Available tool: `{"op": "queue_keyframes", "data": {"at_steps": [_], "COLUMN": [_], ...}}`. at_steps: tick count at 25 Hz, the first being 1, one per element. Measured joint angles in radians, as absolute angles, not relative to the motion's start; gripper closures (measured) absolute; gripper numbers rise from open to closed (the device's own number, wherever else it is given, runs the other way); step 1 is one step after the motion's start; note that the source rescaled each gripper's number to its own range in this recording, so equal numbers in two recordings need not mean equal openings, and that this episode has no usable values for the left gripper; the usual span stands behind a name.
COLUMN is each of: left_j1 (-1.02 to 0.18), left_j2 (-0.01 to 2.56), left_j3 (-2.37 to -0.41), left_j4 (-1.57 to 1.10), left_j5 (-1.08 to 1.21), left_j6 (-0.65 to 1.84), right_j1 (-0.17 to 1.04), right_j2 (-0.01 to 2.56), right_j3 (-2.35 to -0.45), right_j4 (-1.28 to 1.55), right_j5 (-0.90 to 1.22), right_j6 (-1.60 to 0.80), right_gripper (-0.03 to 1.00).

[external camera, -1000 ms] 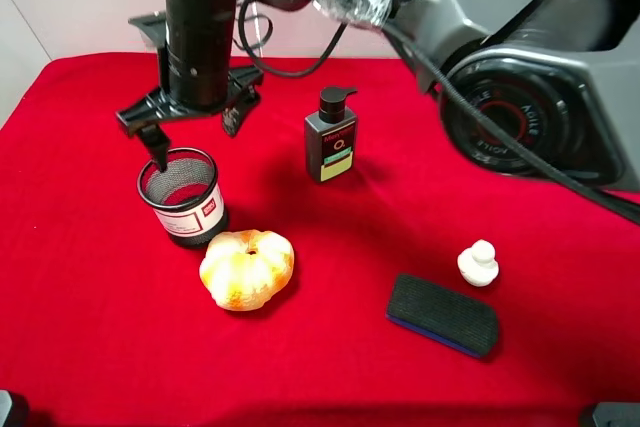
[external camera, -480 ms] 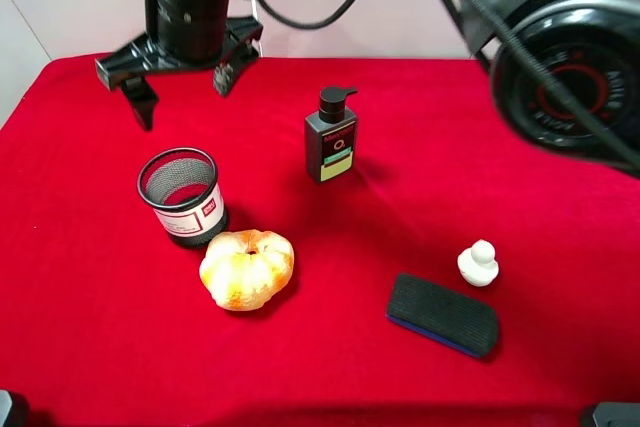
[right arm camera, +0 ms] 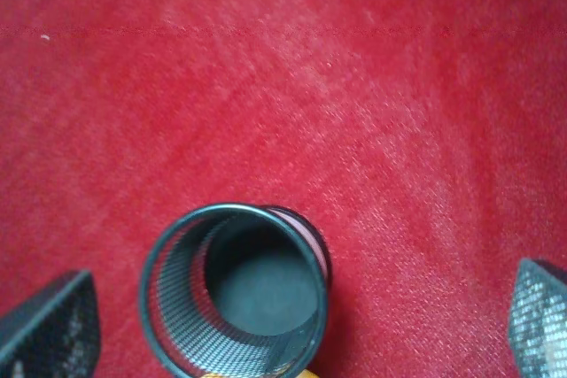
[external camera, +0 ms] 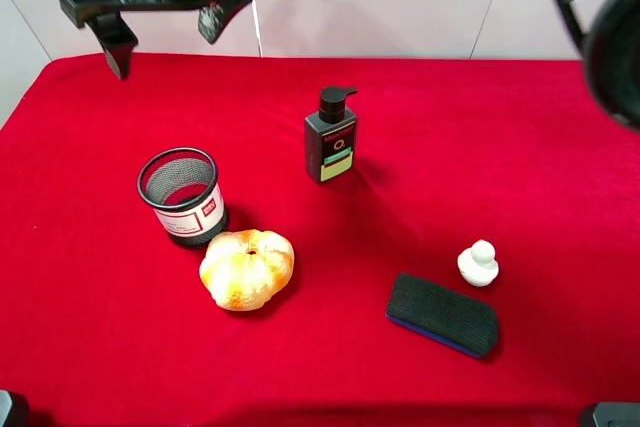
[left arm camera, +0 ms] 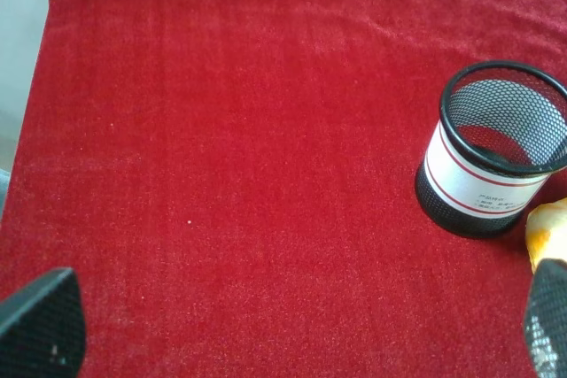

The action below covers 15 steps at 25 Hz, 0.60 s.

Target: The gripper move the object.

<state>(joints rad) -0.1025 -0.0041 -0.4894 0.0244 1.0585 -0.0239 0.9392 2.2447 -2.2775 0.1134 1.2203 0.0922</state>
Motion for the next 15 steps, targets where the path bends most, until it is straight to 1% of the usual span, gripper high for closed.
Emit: {"op": "queue_keyframes", "data": {"at_steps": [3, 5, 11, 12, 15], "left_j1": [-0.103, -0.103, -0.103, -0.103, -0.103], "left_j2": [-0.004, -0.004, -0.004, -0.004, -0.004], "left_j3": [-0.489, -0.489, -0.489, -0.489, -0.489], "left_j4": [0.024, 0.024, 0.024, 0.024, 0.024], "left_j5": [1.059, 1.059, 1.059, 1.059, 1.059], "left_j6": [-0.024, -0.024, -0.024, -0.024, -0.024], "right_j1": [0.941, 0.941, 0.941, 0.941, 0.941], "right_j2": [2.200, 2.142, 2.011, 2.011, 1.948], "right_j3": [-2.229, -2.123, -1.902, -1.902, -1.825], "right_j4": [0.113, 0.106, 0.095, 0.095, 0.082], "right_j5": [1.219, 1.219, 1.219, 1.219, 1.220], "right_j6": [0.088, 0.089, 0.089, 0.089, 0.089], "right_gripper": [-0.03, -0.03, -0.03, -0.03, -0.03]}}
